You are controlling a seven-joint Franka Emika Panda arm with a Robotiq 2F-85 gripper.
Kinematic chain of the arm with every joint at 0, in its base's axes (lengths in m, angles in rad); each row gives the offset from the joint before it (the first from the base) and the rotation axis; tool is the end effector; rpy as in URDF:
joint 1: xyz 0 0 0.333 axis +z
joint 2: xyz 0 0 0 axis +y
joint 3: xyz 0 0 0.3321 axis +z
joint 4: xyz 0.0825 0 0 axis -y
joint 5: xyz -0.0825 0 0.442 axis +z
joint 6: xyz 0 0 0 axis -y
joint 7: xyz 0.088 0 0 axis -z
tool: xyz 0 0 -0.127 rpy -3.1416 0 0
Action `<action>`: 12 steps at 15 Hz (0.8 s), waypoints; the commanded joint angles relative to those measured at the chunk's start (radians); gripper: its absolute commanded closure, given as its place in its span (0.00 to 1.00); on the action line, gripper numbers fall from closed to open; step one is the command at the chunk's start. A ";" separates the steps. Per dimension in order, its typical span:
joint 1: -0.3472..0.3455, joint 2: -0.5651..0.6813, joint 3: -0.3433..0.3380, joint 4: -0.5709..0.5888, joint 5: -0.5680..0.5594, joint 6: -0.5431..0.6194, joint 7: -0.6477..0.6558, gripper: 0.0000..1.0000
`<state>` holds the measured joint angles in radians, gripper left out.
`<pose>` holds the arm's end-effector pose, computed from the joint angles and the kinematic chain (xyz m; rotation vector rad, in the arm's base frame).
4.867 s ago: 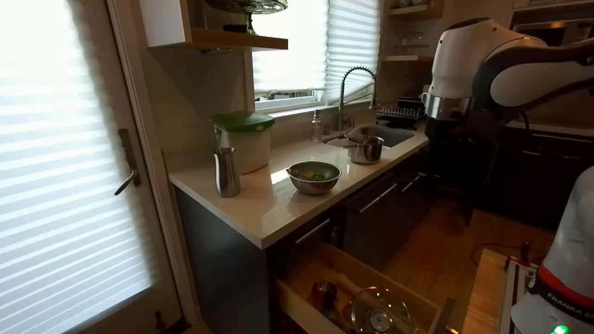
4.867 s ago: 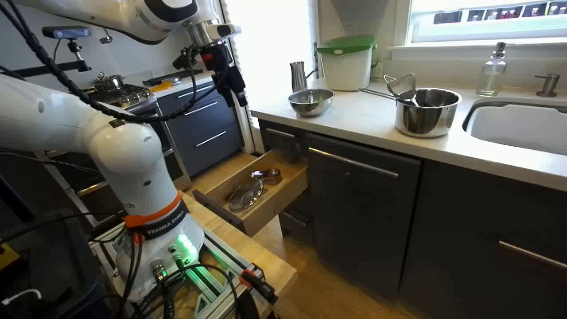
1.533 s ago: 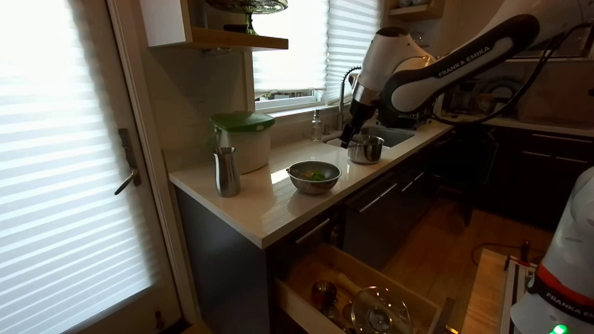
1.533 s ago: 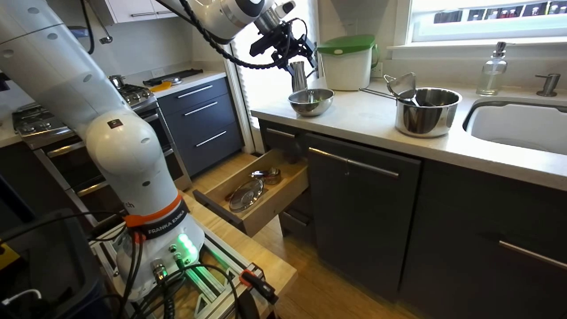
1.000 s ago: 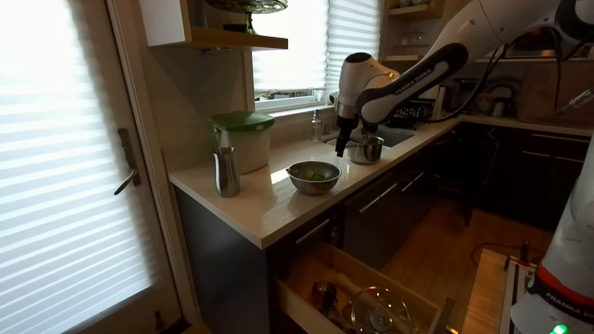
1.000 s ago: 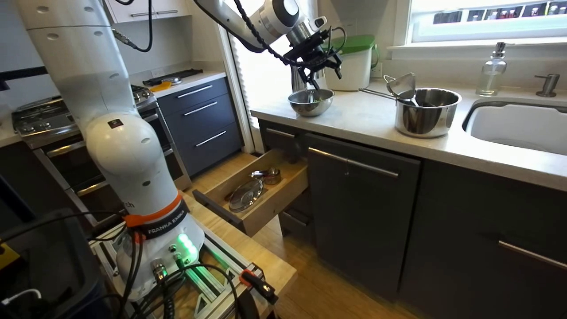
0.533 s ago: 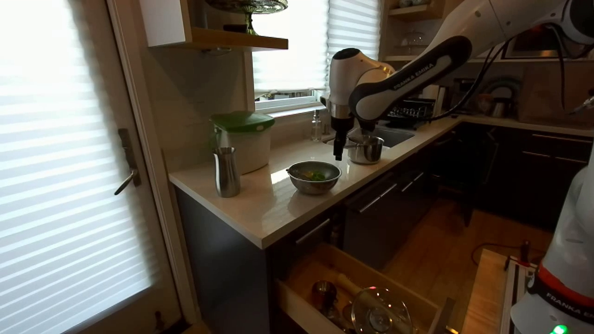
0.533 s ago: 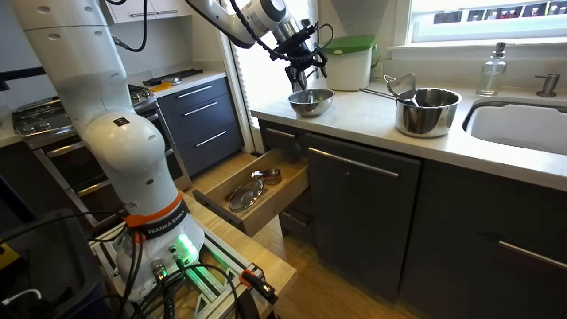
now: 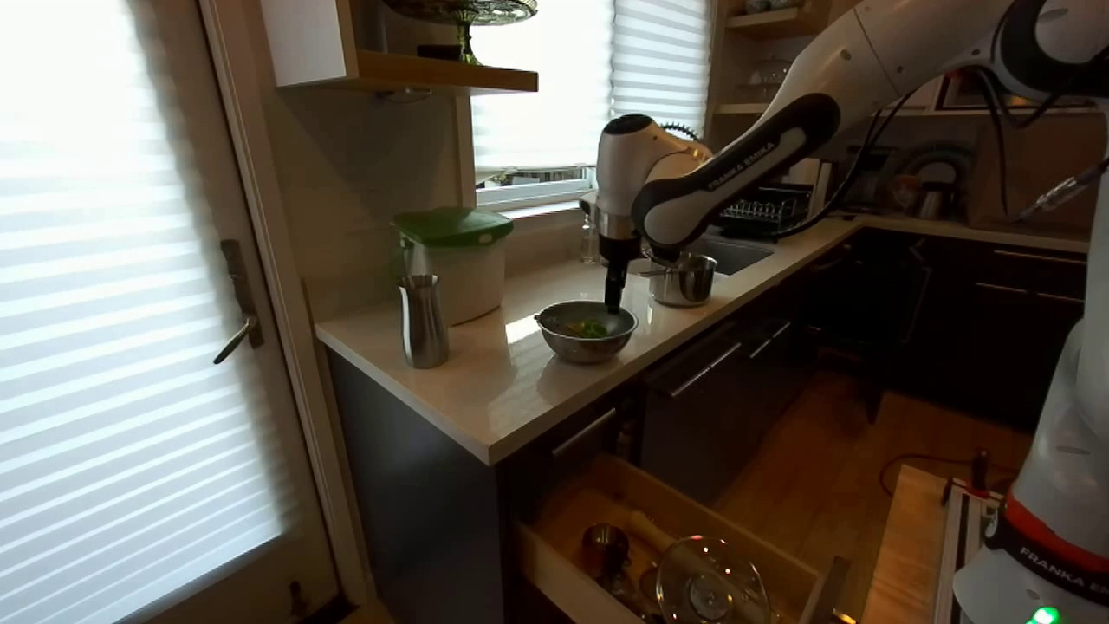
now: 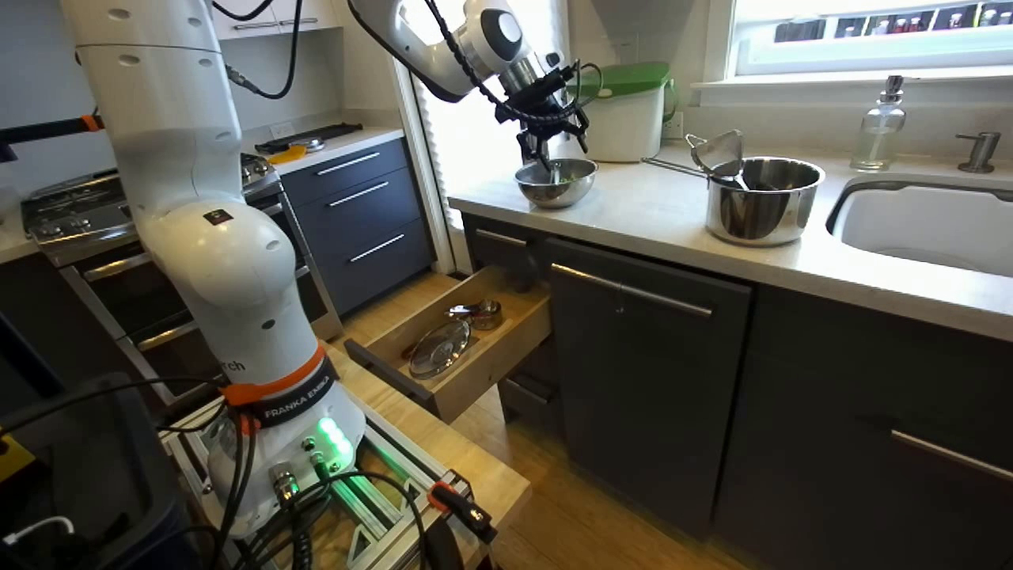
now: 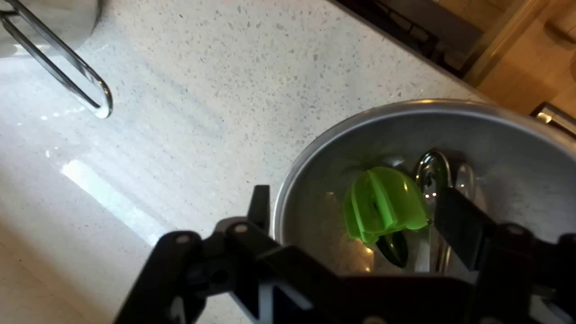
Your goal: Pick up the green object from the silver bowl and put it on the kitchen counter
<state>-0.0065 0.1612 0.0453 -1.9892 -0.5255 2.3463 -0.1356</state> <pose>0.6630 0.0105 0.3703 2.6343 0.6846 0.2381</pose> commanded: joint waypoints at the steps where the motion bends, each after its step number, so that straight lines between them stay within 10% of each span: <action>1: 0.012 0.086 -0.015 0.076 0.030 0.003 -0.066 0.11; 5: 0.016 0.132 -0.007 0.116 0.051 -0.009 -0.128 0.38; 12: 0.023 0.187 -0.003 0.152 0.106 -0.010 -0.210 0.32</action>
<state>0.0115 0.3185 0.0471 -1.8671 -0.4467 2.3468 -0.3056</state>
